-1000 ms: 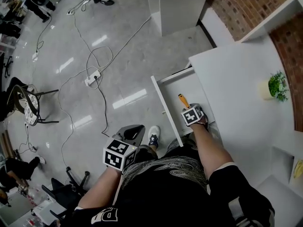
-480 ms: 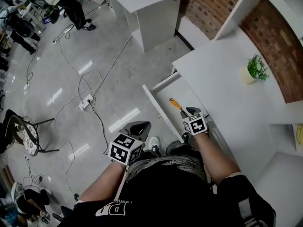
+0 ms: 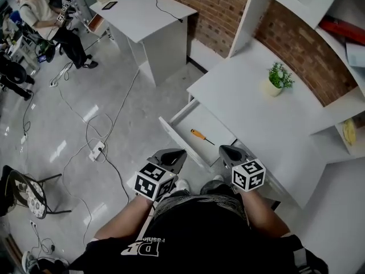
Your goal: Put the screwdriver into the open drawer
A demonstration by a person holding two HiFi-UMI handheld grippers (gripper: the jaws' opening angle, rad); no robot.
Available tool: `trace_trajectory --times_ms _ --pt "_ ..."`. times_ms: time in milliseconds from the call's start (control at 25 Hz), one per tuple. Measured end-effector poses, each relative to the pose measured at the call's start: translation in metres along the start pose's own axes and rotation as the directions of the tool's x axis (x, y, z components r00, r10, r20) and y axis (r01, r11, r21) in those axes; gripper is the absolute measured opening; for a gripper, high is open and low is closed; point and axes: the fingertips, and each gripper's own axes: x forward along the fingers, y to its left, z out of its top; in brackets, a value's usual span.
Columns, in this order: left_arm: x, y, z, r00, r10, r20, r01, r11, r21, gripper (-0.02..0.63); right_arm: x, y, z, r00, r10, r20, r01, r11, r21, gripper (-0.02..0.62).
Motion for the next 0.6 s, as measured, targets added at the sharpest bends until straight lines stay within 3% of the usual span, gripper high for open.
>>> trace_trajectory --times_ms 160,240,600 --pt "-0.003 -0.024 0.015 0.999 -0.015 0.044 0.016 1.0 -0.023 0.02 -0.044 0.004 0.022 0.996 -0.058 0.069 0.067 0.989 -0.135 0.005" --pt "-0.004 -0.036 0.02 0.998 -0.009 0.066 0.01 1.0 -0.021 0.02 -0.065 0.002 0.032 0.992 -0.065 0.108 0.081 0.985 -0.153 0.005" --pt "0.002 -0.111 0.024 0.993 0.041 0.11 -0.041 0.999 -0.004 0.02 -0.147 0.008 0.03 0.983 0.066 0.172 -0.043 0.99 -0.137 0.005"
